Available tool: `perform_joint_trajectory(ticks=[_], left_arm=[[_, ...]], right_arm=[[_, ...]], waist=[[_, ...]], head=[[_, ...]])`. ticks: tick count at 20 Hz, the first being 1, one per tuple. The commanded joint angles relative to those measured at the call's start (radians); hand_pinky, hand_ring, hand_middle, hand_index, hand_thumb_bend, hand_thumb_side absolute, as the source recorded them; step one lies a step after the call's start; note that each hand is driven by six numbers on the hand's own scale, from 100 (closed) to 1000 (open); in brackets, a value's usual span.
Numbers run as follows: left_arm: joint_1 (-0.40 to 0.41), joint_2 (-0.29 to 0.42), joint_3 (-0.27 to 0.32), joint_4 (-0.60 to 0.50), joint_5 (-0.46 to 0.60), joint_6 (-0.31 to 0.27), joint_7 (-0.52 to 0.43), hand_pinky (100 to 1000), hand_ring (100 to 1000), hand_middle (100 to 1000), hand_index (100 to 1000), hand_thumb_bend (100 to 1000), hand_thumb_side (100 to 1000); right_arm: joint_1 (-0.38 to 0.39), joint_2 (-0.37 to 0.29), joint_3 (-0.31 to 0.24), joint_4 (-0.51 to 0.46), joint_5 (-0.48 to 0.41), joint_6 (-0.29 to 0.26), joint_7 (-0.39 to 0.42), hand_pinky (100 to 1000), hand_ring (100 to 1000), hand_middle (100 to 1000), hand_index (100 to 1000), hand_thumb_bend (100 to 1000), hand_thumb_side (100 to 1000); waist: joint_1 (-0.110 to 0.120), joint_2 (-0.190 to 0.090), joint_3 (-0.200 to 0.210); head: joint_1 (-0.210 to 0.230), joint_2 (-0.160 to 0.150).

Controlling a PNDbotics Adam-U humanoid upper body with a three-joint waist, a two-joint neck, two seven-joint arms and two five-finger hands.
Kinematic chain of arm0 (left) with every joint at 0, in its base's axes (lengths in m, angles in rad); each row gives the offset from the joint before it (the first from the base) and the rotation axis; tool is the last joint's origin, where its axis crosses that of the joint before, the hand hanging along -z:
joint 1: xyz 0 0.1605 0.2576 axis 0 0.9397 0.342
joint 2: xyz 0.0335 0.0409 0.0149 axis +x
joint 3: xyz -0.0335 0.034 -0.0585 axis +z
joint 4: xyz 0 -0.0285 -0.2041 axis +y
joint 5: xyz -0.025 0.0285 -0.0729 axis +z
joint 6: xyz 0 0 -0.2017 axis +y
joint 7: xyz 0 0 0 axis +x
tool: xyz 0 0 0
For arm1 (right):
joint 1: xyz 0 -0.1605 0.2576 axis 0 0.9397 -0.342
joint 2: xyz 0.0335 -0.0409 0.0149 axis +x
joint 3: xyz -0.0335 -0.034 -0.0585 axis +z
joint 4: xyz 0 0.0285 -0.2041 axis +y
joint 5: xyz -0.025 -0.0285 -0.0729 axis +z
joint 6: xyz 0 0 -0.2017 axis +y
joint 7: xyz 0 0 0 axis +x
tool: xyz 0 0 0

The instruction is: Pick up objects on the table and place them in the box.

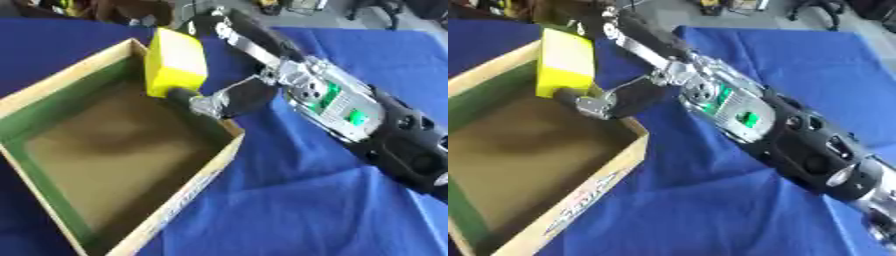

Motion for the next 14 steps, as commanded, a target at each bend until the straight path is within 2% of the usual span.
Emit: perform_joint_trajectory(ticks=[1, 4, 7, 9, 11, 12, 13, 14], left_arm=[[-0.007, 0.026, -0.010, -0.013, -0.006, -0.047, 0.033, 231, 386, 505, 566, 100, 890], [0.004, 0.025, -0.018, -0.013, -0.002, -0.093, 0.039, 233, 388, 506, 568, 100, 890], [-0.011, 0.028, -0.031, -0.013, 0.015, -0.132, 0.025, 247, 397, 506, 574, 100, 894], [-0.013, 0.029, -0.031, -0.013, 0.025, -0.143, 0.018, 248, 397, 506, 574, 100, 893], [-0.012, 0.029, -0.029, -0.013, 0.031, -0.146, 0.013, 248, 396, 506, 573, 100, 894], [-0.012, 0.029, -0.028, -0.013, 0.034, -0.147, 0.011, 248, 396, 506, 573, 100, 894], [-0.011, 0.028, -0.029, -0.013, 0.036, -0.146, 0.009, 247, 395, 506, 572, 100, 894], [-0.011, 0.028, -0.028, -0.013, 0.037, -0.146, 0.006, 247, 395, 506, 572, 100, 894]], right_arm=[[-0.019, -0.006, 0.003, -0.015, 0.053, -0.047, 0.044, 778, 751, 382, 496, 100, 556], [-0.015, 0.003, -0.001, -0.015, 0.098, -0.076, 0.062, 778, 751, 381, 496, 100, 544], [-0.028, -0.009, 0.040, -0.015, 0.143, -0.114, 0.094, 795, 775, 403, 477, 100, 545], [-0.031, -0.014, 0.047, -0.015, 0.173, -0.143, 0.123, 799, 784, 414, 467, 100, 538], [-0.027, -0.016, 0.039, -0.015, 0.202, -0.171, 0.152, 803, 792, 427, 481, 100, 518], [-0.025, -0.015, 0.034, -0.015, 0.217, -0.181, 0.167, 814, 804, 461, 540, 100, 518], [-0.025, -0.015, 0.032, -0.015, 0.233, -0.190, 0.182, 814, 804, 468, 548, 100, 410], [-0.026, -0.012, 0.030, -0.015, 0.248, -0.198, 0.198, 814, 804, 468, 548, 100, 410]], waist=[[0.003, -0.021, -0.002], [0.003, -0.021, -0.002], [-0.004, -0.021, 0.010], [-0.005, -0.020, 0.011], [-0.005, -0.019, 0.010], [-0.005, -0.019, 0.009], [-0.005, -0.018, 0.009], [-0.005, -0.018, 0.009]], head=[[-0.003, -0.006], [-0.002, -0.008], [-0.018, -0.006], [-0.020, -0.005], [-0.021, -0.006], [-0.022, -0.006], [-0.022, -0.007], [-0.022, -0.007]])
